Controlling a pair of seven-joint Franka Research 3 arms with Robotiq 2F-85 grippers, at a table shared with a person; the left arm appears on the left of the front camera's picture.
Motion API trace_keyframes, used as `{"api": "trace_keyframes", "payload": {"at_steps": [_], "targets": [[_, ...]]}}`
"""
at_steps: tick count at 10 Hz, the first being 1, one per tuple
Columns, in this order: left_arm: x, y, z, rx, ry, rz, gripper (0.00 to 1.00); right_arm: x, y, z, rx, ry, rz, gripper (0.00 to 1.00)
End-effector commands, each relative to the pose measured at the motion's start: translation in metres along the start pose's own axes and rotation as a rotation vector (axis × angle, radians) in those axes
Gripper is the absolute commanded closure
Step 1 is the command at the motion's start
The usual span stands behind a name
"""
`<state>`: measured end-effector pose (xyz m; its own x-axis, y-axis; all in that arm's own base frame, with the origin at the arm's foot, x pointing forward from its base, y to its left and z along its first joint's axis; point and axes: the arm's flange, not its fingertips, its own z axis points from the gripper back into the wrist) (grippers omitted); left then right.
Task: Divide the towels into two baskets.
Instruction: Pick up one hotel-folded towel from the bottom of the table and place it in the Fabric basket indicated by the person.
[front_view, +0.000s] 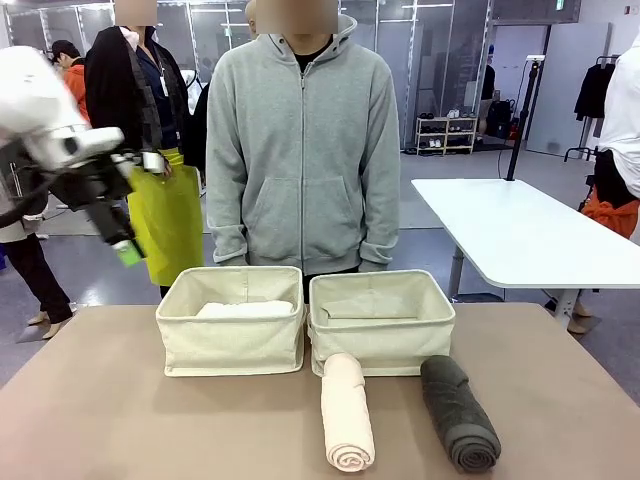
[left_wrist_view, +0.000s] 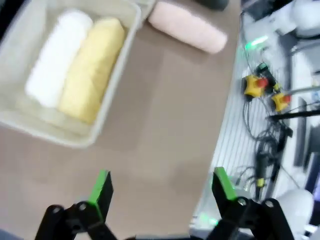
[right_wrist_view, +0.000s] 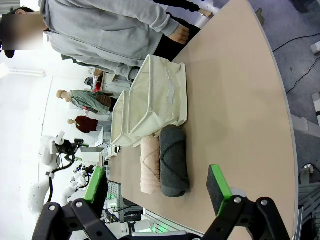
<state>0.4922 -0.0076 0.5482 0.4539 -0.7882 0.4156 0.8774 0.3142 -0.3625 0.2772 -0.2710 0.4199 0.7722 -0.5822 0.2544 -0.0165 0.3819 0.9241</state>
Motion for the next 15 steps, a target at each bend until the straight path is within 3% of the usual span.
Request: {"api": "trace_keyframes", "payload": {"at_steps": [1,2,4,5,7,8,10,11,15], "targets": [[-0.063,-0.012,-0.005,-0.022,-0.154,0.219,0.00,0.000,0.003,0.001,0.012,-0.005,0.004,0.00],[-0.106,-0.018,-0.002,-0.041,-0.218,0.334,0.00,0.000,0.003,0.001,0.012,-0.005,0.004,0.00],[-0.217,-0.014,-0.009,-0.055,-0.479,0.634,0.00,0.000,0.003,0.001,0.012,-0.005,0.004,0.00],[-0.257,-0.013,-0.021,-0.092,-0.623,0.678,0.00,0.000,0.003,0.001,0.012,-0.005,0.004,0.00],[-0.307,-0.004,-0.050,-0.221,-0.750,0.754,0.00,0.000,0.003,0.001,0.012,-0.005,0.004,0.00],[-0.323,0.004,-0.068,-0.266,-0.836,0.762,0.00,0.000,0.003,0.001,0.012,-0.005,0.004,0.00],[-0.325,0.017,-0.083,-0.286,-0.865,0.795,0.00,0.000,0.003,0.001,0.012,-0.005,0.004,0.00],[-0.334,-0.003,-0.077,-0.256,-0.804,0.833,0.00,0.000,0.003,0.001,0.012,-0.005,0.004,0.00],[-0.334,-0.003,-0.077,-0.256,-0.804,0.833,0.00,0.000,0.003,0.001,0.012,-0.005,0.004,0.00]]}}
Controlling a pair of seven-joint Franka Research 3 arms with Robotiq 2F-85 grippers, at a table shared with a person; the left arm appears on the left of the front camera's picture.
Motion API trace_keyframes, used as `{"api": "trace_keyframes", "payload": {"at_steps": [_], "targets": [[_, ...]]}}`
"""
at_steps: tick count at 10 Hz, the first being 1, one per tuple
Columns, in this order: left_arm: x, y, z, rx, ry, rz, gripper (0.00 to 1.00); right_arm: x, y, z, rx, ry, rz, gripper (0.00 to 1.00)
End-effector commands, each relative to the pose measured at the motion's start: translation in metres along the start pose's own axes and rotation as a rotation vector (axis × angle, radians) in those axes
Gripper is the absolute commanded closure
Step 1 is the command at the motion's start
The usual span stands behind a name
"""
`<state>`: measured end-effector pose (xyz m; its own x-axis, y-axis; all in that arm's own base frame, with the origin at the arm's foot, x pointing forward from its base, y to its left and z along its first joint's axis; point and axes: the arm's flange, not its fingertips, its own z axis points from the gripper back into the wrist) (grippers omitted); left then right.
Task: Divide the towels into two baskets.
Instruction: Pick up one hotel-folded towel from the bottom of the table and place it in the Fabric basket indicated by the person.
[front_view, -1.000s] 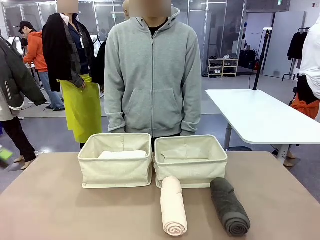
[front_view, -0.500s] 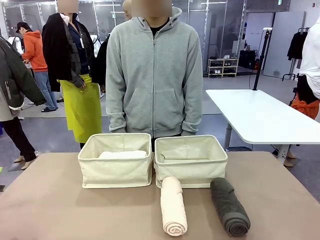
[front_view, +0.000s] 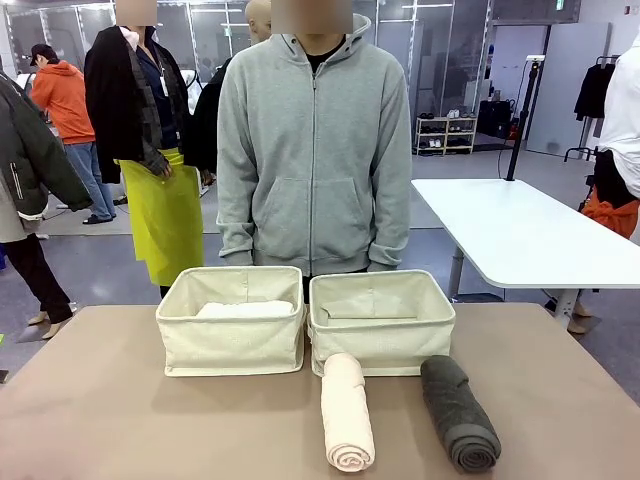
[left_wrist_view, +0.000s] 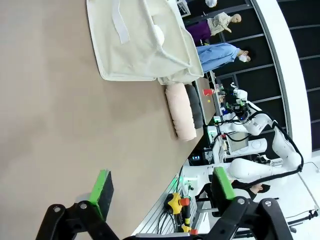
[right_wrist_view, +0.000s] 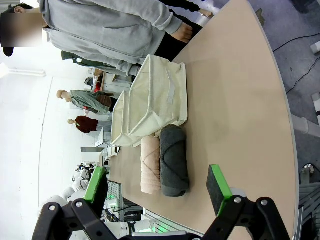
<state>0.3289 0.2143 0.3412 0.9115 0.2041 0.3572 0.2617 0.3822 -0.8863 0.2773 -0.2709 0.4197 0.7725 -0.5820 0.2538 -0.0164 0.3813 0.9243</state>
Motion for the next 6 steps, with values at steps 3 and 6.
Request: {"api": "trace_keyframes", "payload": {"at_steps": [3,6], "targets": [[-0.0010,-0.0054,0.0027,0.007,0.012,0.010,0.00,0.0004,0.0029,0.0012,0.011,-0.005,0.004,0.00],[-0.0010,-0.0054,0.0027,0.007,0.012,0.010,0.00,0.0004,0.0029,0.0012,0.011,-0.005,0.004,0.00]]}}
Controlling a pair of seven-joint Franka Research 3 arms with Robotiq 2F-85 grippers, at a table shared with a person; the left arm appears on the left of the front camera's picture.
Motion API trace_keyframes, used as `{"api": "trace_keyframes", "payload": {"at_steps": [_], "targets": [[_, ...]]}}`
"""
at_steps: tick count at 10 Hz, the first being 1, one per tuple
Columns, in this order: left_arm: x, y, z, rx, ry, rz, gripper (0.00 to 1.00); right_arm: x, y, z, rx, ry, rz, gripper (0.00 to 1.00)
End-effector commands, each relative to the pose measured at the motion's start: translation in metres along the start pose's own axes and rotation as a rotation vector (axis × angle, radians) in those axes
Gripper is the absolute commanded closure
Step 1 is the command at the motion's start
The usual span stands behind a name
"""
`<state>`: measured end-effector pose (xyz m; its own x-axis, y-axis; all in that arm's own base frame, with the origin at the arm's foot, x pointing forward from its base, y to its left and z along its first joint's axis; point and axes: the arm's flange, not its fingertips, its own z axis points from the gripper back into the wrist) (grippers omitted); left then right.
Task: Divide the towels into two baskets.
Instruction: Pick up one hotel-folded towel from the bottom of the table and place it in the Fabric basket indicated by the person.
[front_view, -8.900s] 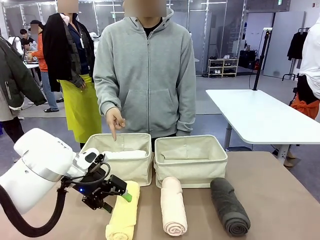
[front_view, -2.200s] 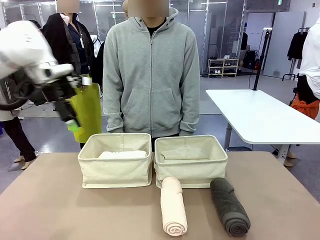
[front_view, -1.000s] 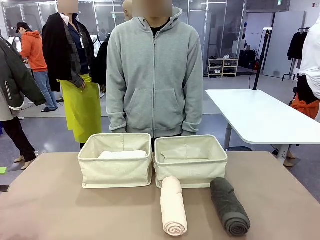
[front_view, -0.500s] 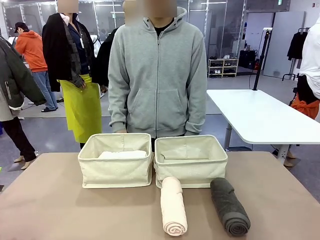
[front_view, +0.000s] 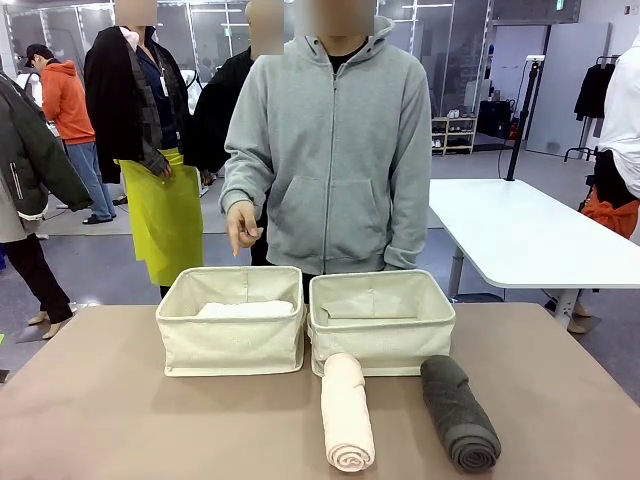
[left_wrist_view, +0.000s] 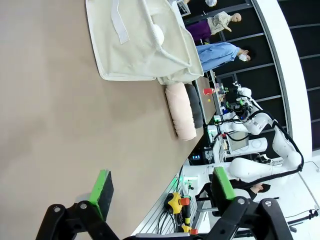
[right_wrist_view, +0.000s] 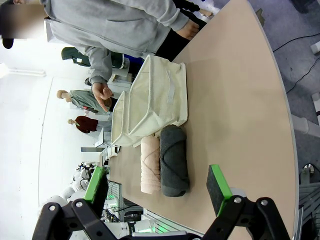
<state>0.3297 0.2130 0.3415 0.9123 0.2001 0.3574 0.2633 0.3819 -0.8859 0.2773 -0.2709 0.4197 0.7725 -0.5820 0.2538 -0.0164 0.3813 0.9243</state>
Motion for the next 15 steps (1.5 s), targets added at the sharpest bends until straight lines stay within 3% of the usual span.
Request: {"api": "trace_keyframes", "payload": {"at_steps": [1,3,6,9,12,15], "targets": [[-0.002,-0.005,0.004,0.007,0.009,0.012,0.00,0.000,0.003,0.001,0.011,-0.005,0.004,0.00],[-0.002,-0.005,0.004,0.007,0.009,0.012,0.00,0.000,0.000,0.000,0.000,0.000,0.000,0.00],[-0.002,-0.005,0.004,0.007,0.009,0.012,0.00,-0.022,0.032,-0.100,-0.119,0.268,0.082,0.00],[-0.002,-0.005,0.004,0.007,0.009,0.012,0.00,-0.047,0.059,-0.199,-0.269,0.468,0.178,0.00],[-0.002,-0.005,0.004,0.007,0.009,0.012,0.00,-0.079,0.067,-0.267,-0.437,0.578,0.252,0.00],[-0.002,-0.005,0.004,0.007,0.009,0.012,0.00,-0.107,0.064,-0.312,-0.538,0.597,0.290,0.00]]}}
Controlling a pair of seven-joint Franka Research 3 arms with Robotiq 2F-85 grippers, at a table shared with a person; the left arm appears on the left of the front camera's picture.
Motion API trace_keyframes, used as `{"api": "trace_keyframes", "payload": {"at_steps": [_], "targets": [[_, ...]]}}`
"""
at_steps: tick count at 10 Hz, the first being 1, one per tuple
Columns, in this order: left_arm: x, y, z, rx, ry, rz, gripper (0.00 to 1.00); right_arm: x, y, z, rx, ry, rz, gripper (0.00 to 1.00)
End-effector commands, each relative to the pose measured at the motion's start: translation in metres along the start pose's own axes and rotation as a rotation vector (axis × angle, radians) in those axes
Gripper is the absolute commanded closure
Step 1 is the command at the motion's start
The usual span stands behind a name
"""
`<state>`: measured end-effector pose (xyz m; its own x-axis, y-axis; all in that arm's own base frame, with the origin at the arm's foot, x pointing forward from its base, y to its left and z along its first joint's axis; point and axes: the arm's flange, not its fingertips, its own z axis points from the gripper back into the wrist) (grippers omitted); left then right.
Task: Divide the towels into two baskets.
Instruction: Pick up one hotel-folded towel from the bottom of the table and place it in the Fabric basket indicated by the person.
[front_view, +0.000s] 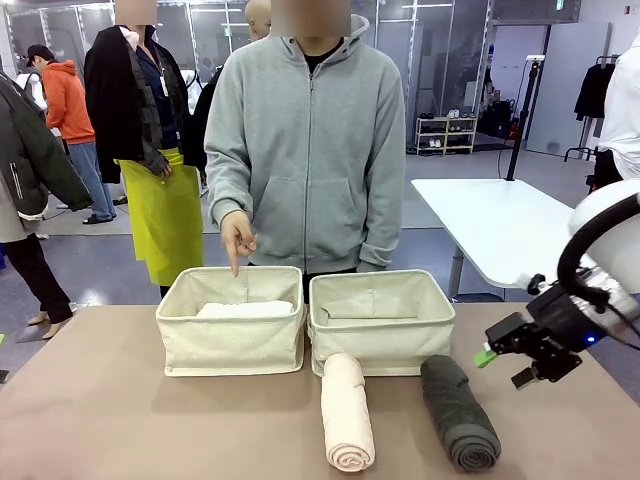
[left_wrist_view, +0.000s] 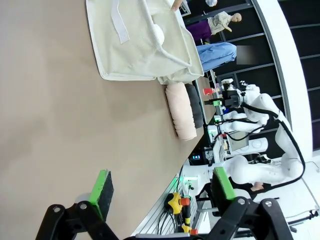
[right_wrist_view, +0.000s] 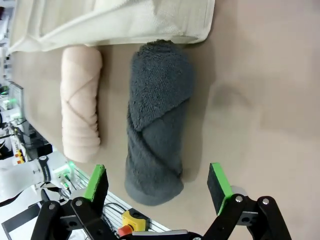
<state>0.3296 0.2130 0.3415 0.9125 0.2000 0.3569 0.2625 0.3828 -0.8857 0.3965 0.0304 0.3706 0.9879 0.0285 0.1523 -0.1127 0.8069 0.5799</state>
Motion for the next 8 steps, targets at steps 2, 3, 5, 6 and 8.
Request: {"api": "trace_keyframes", "payload": {"at_steps": [2,3,5,6,8], "targets": [[-0.001,-0.005,0.004,0.006,0.008,0.011,0.00,-0.012,0.015,-0.032,-0.089,0.006,-0.034,0.00],[-0.001,-0.005,0.004,0.006,0.008,0.011,0.00,-0.013,0.021,-0.044,-0.128,-0.024,-0.030,0.00],[-0.001,-0.005,0.004,0.006,0.008,0.011,0.00,-0.011,0.026,-0.056,-0.164,-0.043,-0.042,0.00],[-0.001,-0.005,0.004,0.006,0.008,0.011,0.00,-0.011,0.031,-0.061,-0.178,-0.043,-0.043,0.00],[-0.001,-0.005,0.004,0.006,0.008,0.011,0.00,-0.010,0.039,-0.075,-0.227,-0.040,-0.023,0.00]]}}
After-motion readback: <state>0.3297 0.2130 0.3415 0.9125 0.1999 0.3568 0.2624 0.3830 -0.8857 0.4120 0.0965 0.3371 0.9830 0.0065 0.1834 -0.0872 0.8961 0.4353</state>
